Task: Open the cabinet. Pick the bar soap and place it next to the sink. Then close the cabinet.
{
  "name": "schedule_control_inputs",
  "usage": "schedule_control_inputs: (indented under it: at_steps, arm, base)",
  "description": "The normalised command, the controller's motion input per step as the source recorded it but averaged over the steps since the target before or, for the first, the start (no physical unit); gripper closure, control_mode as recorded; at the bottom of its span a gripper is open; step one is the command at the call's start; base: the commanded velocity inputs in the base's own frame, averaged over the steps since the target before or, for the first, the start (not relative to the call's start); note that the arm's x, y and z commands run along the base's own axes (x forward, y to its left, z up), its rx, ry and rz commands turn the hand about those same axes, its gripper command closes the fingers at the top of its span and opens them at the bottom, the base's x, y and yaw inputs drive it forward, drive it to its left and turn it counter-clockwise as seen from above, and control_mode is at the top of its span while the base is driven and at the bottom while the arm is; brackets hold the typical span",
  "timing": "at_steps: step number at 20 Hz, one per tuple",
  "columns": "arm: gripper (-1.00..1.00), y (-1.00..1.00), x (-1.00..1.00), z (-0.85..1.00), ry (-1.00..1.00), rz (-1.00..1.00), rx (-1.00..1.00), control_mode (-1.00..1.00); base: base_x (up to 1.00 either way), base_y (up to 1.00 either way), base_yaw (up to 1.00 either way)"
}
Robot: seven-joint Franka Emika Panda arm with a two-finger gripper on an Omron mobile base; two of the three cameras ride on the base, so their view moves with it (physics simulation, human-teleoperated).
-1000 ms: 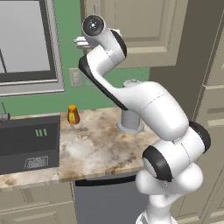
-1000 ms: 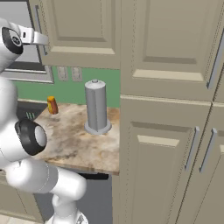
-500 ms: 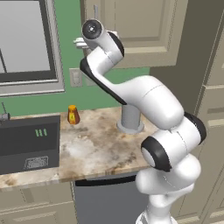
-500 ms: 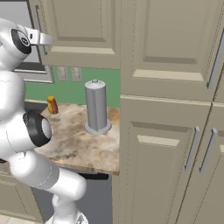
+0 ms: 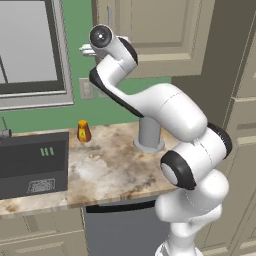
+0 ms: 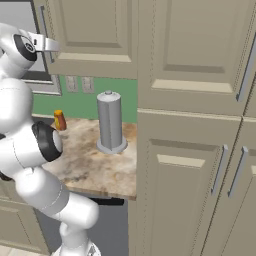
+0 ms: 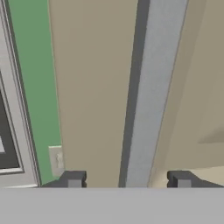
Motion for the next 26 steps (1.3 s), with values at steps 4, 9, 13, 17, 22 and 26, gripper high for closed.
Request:
schedule_control_inputs:
  at_steps: [4,9,13,17,22,26]
  arm:
    - [1.00,0.11,0.34,-0.04,-0.01,0.02,0.00,-1.00]
    - [1.00,0.03,0.24,-0.11,-0.04,0.00,0.00,-1.00]
    - [1.00,0.00,0.07,-0.11,-0.08,0.01,0.00,-1.00]
    - [1.00,0.00,0.00,-0.09,-0.11,0.00,0.00,-1.00]
    - [1.00,0.00,-0.13,-0.01,-0.07,0.01,0.00,-1.00]
    - [1.00,0.00,-0.19,0.00,-0.01,0.05,0.00,-1.00]
  base:
    - [0.00,0.00,0.00]
    - [0.00,0.00,0.00]
    - [0.00,0.00,0.00]
    - [0.00,0.00,0.00]
    - [0.00,0.00,0.00]
    - [0.00,0.00,0.00]
